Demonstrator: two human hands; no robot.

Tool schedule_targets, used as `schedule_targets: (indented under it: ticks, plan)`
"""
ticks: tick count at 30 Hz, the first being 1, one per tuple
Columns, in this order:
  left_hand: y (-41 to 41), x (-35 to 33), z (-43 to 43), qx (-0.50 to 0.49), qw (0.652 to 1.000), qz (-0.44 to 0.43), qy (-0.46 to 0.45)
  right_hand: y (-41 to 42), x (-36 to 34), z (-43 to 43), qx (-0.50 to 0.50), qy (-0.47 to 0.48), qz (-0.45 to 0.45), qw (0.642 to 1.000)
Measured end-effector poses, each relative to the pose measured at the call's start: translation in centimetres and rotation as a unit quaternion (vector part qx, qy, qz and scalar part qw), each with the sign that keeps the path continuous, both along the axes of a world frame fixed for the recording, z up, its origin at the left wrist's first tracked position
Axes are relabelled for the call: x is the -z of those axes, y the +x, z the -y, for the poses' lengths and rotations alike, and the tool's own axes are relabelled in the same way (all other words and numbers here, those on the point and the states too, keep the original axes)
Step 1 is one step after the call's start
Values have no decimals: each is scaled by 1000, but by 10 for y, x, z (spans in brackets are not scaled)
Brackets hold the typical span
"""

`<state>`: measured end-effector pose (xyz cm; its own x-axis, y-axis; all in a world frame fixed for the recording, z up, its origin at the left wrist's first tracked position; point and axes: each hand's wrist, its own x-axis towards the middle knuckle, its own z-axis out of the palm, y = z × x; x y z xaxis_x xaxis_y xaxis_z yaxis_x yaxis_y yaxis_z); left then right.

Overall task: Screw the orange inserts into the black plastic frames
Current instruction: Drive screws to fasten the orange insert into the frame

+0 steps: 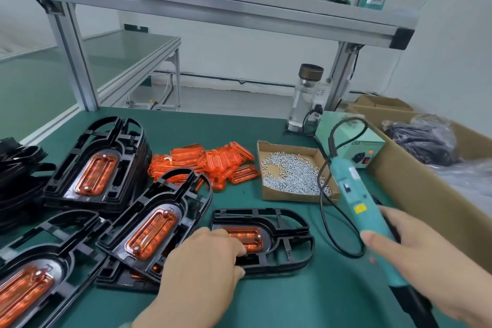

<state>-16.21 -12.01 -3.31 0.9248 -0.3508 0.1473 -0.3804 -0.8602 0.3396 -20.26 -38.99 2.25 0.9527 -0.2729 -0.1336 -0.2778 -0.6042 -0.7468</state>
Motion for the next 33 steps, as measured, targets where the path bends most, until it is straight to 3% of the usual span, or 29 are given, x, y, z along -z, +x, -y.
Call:
schedule_targets:
  ticks: [4,8,19,25,33]
  plan:
    - [1,0,0,4,1000,2,3,-4,15,8,2,-169,-31,985]
    - [1,0,2,7,1000,1,13,3,29,11,10,-249,-75,966]
    - [0,5,9,15,1000,-3,7,4,32,10,-7,-352,-100,931]
    - [7,6,19,43,999,-22,17,4,33,6,-14,-360,-86,929]
    - [4,-6,27,49,997,-39,-49,12,44,5,8,-381,-50,923]
